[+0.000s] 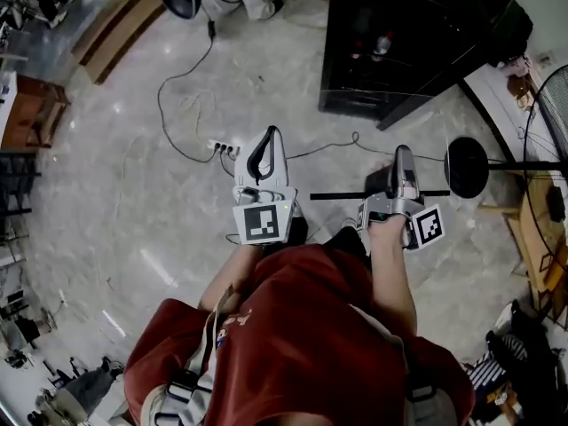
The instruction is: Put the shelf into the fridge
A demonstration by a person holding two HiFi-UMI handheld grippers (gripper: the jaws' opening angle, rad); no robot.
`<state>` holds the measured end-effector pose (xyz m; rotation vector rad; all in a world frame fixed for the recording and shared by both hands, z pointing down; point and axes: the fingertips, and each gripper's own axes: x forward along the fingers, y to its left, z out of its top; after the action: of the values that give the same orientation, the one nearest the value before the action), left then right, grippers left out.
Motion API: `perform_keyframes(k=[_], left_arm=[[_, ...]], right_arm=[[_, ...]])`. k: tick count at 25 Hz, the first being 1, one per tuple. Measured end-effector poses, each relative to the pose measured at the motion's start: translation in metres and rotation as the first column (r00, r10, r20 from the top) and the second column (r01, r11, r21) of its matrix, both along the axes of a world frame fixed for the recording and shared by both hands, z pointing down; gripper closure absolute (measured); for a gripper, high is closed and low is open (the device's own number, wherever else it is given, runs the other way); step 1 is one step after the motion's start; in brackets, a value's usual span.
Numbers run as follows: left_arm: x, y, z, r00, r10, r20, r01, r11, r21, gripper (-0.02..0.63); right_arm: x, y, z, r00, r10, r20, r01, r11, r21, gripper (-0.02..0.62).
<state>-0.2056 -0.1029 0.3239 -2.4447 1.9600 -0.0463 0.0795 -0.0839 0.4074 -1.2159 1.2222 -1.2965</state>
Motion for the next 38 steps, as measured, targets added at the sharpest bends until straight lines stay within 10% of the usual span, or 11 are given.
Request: perform_keyframes(k=[14,38], left_arm=[[0.02,-0.06,0.004,0.978,0.21,-0.006,-0.21,0.978,0.003,0.601],[0.098,-0.165,0.036,0.976,0.217,0.008,-0.216,0.975,-0.053,0.601]], right_arm=[[-0.002,-0.032,-0.008,0.979,0.202,-0.017,-0.202,0.979,0.014,0.589],[0.072,-0.172,0.019,0.983,0.185,0.005,-0.185,0.983,-0.003,0.589]])
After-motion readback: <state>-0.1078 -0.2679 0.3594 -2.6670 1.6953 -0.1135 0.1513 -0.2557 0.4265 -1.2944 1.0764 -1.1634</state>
